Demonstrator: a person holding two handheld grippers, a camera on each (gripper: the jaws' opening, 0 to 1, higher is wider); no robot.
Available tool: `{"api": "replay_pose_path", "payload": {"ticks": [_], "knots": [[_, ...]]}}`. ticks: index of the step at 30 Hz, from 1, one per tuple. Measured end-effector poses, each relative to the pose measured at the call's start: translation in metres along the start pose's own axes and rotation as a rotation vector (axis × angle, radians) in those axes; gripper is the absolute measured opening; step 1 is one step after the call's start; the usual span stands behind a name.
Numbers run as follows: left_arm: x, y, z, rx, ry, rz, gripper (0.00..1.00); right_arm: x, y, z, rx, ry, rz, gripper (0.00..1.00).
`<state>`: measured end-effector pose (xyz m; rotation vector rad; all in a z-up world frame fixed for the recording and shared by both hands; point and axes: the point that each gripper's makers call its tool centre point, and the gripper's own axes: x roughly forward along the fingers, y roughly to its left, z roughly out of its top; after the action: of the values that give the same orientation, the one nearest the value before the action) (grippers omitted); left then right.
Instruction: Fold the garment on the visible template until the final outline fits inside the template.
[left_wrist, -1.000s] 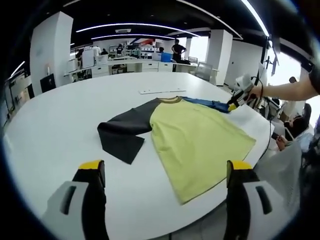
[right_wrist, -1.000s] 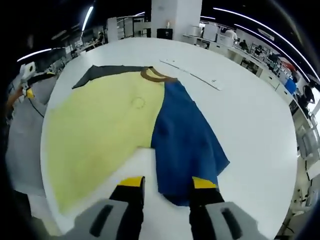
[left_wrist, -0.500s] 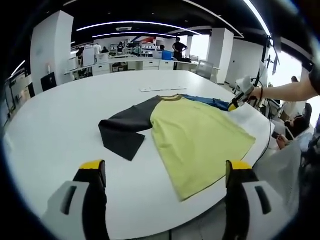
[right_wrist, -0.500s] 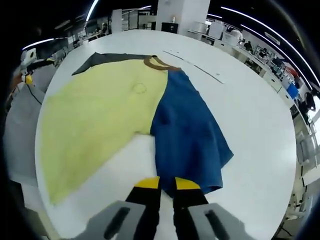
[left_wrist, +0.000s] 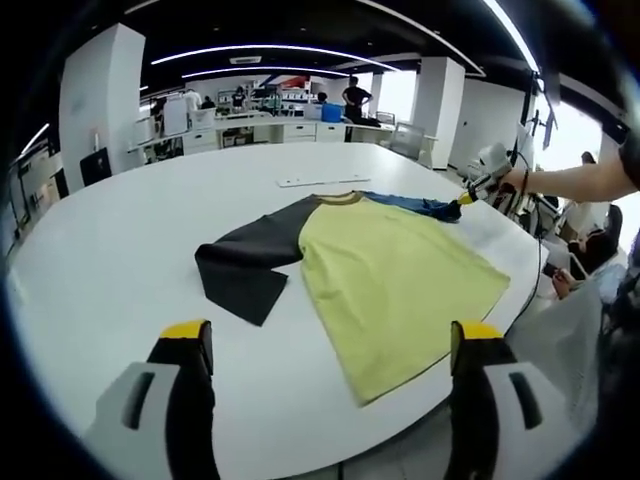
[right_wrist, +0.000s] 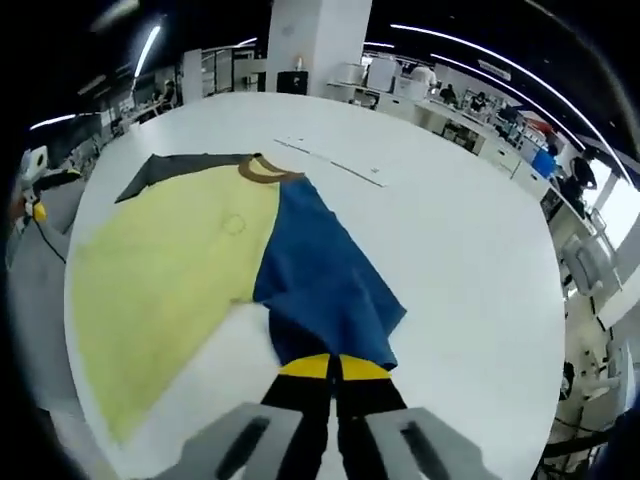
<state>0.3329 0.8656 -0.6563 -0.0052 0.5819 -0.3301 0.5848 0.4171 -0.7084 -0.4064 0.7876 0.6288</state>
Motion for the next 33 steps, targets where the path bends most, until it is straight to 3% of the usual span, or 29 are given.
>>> {"api": "replay_pose_path", "payload": {"ticks": [3, 8, 11, 18, 24, 33], "knots": [[0.000, -0.001, 0.000, -0.001, -0.001, -0.002, 0.96, -0.009, -0.015, 0.001, 0.032, -0.003, -0.051, 0.00], [0.001, -0.003, 0.001, 0.000, -0.004, -0.008, 0.96, -0.027, -0.042, 0.000, 0.166, -0.036, -0.125, 0.00], [0.001, -0.003, 0.001, -0.001, -0.004, -0.011, 0.96, -0.036, -0.055, -0.004, 0.187, -0.031, -0.165, 0.00], [0.002, -0.004, 0.001, 0.000, -0.004, -0.017, 0.96, -0.056, -0.075, -0.029, 0.235, 0.074, -0.245, 0.00], [0.003, -0.004, 0.003, 0.003, -0.009, -0.022, 0.96, -0.068, -0.075, -0.066, 0.376, 0.234, -0.284, 0.00], [-0.001, -0.005, 0.001, 0.013, -0.010, -0.022, 0.98, -0.066, -0.064, -0.062, 0.472, 0.224, -0.244, 0.00]]}}
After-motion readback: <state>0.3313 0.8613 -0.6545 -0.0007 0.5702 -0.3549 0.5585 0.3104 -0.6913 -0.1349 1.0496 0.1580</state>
